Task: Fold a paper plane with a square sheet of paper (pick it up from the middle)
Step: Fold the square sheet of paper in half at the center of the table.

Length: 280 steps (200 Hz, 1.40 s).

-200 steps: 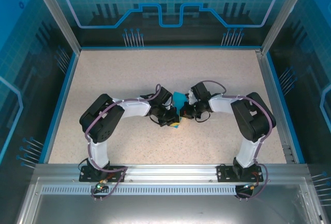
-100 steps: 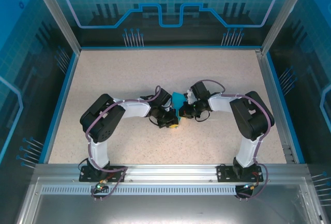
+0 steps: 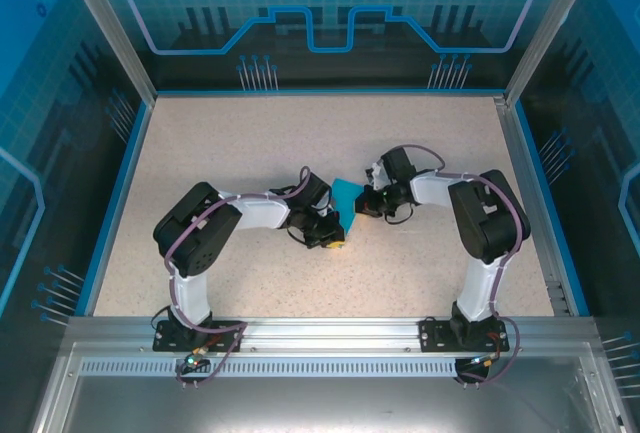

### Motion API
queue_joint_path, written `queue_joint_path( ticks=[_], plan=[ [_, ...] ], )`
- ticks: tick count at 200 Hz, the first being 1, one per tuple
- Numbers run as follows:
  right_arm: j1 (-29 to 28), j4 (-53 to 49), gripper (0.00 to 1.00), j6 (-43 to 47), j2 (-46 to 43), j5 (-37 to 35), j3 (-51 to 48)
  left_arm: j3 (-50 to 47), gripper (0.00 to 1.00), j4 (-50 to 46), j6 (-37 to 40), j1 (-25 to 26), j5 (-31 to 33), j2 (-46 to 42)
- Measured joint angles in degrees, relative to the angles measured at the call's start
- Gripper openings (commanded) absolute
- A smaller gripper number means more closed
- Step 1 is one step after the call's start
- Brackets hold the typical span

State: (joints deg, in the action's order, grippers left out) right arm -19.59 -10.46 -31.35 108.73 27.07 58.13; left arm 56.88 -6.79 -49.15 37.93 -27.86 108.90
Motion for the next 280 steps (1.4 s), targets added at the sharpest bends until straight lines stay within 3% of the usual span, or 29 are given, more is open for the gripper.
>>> queue_joint_path(
  ticks=[41,125,191,228,280],
  plan=[
    [1.22,-2.49,0.00,0.98,2.43,-1.11,4.33,-1.03,0.00,1.60,0.00,-0.04,-0.11,-0.28],
    [4.70,-8.15,0.00,2.93,6.36,-11.69,17.20,-1.66,0.00,2.67,-0.02,-0.11,-0.31,-0.48],
    [-0.81,-6.56,0.00,2.27,-4.66,-6.21,6.71,-1.64,0.00,2.67,-0.04,-0.11,-0.28,-0.48],
    [-3.41,-5.73,0.00,1.18,-3.23,-2.58,2.64,-1.64,0.00,2.67,-0.04,-0.11,-0.28,-0.48],
    [-0.15,-5.22,0.00,2.25,1.95,-0.68,4.11,-1.09,0.00,1.75,-0.02,-0.09,-0.07,-0.42]
  ],
)
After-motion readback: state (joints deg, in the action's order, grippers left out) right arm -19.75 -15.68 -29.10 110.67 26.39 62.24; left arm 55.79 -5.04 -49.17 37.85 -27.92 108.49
